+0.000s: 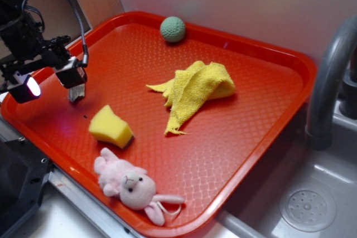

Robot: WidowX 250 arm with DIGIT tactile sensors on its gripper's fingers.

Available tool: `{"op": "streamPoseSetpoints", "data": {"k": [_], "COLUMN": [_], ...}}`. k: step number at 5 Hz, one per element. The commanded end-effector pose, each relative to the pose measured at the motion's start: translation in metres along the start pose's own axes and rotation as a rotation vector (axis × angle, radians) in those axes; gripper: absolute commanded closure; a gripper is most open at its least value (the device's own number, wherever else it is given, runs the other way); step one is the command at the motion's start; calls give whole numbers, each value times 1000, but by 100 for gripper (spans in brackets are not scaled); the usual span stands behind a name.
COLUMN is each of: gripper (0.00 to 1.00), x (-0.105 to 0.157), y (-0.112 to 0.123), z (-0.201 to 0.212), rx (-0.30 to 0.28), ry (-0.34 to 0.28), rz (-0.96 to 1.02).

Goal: Grab the wood chip.

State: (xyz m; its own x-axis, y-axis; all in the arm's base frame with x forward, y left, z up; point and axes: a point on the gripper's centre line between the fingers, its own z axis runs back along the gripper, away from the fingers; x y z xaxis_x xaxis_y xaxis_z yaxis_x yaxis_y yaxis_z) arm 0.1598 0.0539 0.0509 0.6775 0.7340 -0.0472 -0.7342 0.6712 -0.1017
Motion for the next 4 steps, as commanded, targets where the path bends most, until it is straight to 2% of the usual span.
{"op": "streamPoseSetpoints", "data": {"k": [1,3,4], "gripper": [0,0,0], "x": [3,14,15], "y": [-7,-20,-18], "z": [8,-9,-26], "rx": [-17,-6,12], "ry": [-45,-35,-20], "rz": [-30,-57,-63]}}
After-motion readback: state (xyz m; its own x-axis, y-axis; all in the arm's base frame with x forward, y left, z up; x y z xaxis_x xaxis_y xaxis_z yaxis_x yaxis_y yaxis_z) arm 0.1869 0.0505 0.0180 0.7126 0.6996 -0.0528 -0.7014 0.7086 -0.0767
